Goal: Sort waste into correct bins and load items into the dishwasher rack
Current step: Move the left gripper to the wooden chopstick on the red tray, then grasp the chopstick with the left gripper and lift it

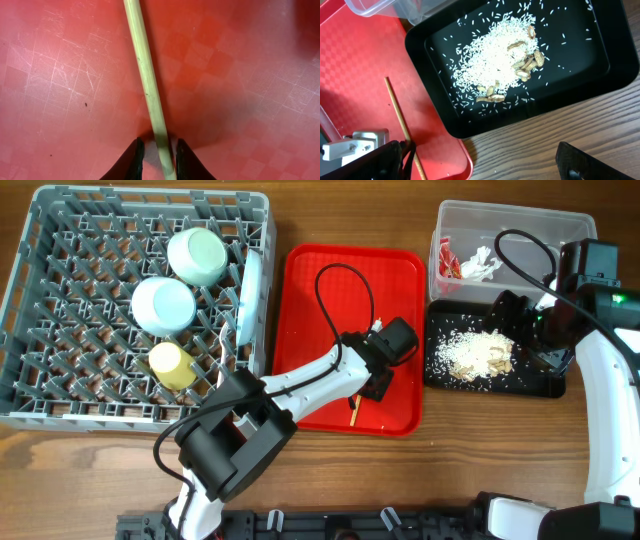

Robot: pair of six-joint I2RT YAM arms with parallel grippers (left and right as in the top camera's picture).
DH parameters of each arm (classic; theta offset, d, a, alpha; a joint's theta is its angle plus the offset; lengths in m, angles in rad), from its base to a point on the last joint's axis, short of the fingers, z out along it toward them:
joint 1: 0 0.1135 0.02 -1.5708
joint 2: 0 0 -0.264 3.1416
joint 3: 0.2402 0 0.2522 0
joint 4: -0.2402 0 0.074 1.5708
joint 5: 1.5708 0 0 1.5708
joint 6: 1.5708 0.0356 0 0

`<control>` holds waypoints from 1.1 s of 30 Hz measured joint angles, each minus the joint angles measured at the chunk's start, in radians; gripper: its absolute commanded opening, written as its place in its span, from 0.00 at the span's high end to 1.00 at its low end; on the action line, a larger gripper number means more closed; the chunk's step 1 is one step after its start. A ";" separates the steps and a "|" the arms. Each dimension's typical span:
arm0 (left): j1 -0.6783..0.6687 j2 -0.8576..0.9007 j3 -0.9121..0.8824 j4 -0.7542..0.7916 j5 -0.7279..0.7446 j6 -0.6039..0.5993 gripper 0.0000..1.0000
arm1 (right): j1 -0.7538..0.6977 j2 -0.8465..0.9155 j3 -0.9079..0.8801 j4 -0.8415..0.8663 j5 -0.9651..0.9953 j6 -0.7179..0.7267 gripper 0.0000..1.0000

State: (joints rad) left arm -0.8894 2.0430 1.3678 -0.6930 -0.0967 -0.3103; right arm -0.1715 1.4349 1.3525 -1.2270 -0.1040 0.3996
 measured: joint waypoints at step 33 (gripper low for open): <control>0.003 -0.001 0.002 -0.003 0.000 -0.011 0.96 | 0.000 0.000 0.000 -0.001 0.000 0.000 0.00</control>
State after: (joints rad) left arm -0.8867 2.0422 1.3697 -0.6956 -0.0971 -0.3210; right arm -0.1715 1.4349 1.3525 -1.2278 -0.1040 0.3996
